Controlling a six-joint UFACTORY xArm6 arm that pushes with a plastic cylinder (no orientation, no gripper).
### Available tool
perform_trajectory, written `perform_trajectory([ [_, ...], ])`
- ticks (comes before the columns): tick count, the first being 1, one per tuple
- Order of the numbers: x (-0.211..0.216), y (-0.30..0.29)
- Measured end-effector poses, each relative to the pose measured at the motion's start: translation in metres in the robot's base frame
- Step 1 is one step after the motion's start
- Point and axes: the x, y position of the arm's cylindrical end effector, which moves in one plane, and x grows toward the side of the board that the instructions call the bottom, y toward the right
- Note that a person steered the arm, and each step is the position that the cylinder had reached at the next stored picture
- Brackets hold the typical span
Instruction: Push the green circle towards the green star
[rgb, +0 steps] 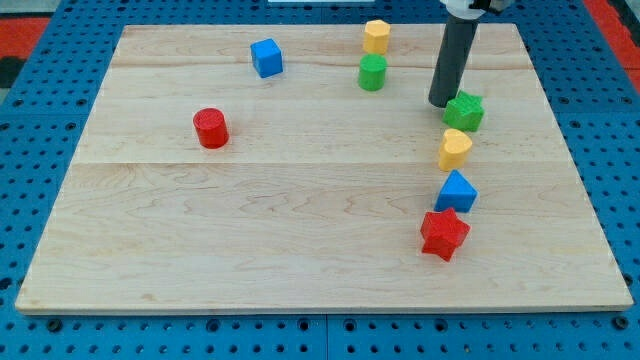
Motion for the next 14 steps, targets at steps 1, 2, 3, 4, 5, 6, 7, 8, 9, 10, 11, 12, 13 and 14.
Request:
perform_trajectory([
  [1, -0.003, -0.050],
  [2, -0.012, -0.082],
  [3, -0.039, -0.087],
  [4, -0.059, -0.098],
  [5, -0.070, -0.128],
  [6, -0.079, -0.133],
  [7, -0.080, -0.133],
  [8, -0.082, -0.133],
  [9, -0.096, -0.114],
  [10, -0.095, -0.093],
  [11, -0.090, -0.079],
  [12, -0.084, -0.059],
  [13, -0.078, -0.033],
  [14, -0.075, -0.006],
])
